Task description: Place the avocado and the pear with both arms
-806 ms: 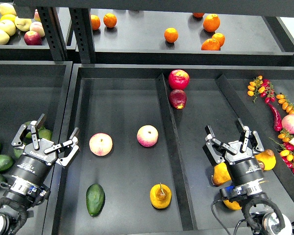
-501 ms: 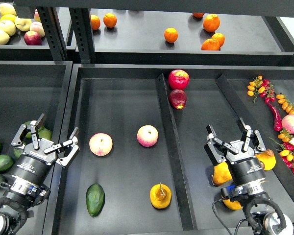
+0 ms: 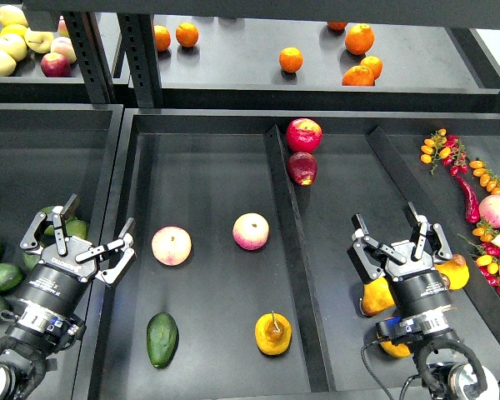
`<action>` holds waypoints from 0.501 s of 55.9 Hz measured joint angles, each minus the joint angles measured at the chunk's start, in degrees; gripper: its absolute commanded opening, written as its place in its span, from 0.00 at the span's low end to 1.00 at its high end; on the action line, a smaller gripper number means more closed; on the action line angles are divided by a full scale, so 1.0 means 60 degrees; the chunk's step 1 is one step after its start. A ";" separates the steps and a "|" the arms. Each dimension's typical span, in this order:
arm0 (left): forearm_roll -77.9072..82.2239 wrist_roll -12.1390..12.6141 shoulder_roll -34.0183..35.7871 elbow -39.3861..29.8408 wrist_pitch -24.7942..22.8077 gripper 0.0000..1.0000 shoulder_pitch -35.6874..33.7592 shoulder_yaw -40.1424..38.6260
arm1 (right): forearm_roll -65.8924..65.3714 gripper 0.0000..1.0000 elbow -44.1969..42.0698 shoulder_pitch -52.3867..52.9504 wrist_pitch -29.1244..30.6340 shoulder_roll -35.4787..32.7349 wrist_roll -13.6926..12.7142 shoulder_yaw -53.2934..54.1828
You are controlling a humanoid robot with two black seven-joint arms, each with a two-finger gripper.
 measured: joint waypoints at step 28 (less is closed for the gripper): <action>0.2280 0.1406 0.0698 0.0139 0.0000 1.00 -0.1303 0.1405 | -0.0005 1.00 0.0025 -0.0106 -0.0121 0.0000 -0.0017 -0.0007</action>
